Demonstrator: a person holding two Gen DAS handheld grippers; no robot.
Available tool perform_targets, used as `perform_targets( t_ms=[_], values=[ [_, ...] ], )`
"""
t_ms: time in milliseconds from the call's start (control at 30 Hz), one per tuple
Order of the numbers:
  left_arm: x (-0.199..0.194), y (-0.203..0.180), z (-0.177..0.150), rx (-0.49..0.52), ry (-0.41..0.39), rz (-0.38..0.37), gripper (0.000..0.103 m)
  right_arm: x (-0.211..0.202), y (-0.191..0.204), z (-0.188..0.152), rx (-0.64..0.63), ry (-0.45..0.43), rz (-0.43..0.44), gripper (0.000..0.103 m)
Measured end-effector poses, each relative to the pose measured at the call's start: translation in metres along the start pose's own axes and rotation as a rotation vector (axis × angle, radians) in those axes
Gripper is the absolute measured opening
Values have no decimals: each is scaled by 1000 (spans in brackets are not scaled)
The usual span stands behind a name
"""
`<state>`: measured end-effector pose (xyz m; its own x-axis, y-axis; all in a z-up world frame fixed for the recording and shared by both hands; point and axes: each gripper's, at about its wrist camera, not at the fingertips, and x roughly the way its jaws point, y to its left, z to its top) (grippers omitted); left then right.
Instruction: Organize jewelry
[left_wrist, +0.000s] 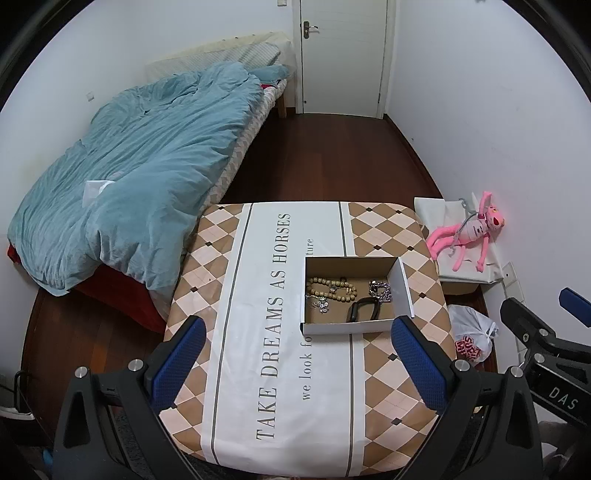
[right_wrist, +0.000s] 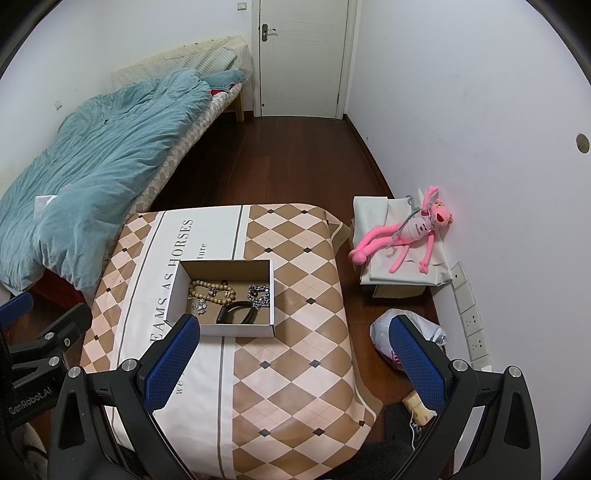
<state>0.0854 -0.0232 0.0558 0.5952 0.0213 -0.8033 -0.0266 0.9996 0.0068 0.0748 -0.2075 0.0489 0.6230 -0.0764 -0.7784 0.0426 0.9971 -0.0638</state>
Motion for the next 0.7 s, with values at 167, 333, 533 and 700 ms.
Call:
perform_targets(
  t_ms=[167, 333, 533, 700],
  values=[
    [2, -1, -2, 1, 4, -3, 102, 1, 1, -1, -5, -1, -8, 103],
    [2, -2, -2, 0, 5, -3, 102, 1, 1, -2, -2, 2, -8, 103],
    [3, -1, -3, 2, 7, -4, 102, 3, 0, -3, -5, 7, -9, 103],
    [3, 1, -6, -10, -1, -4, 102, 5, -1, -3, -9, 14, -6, 103]
  ],
)
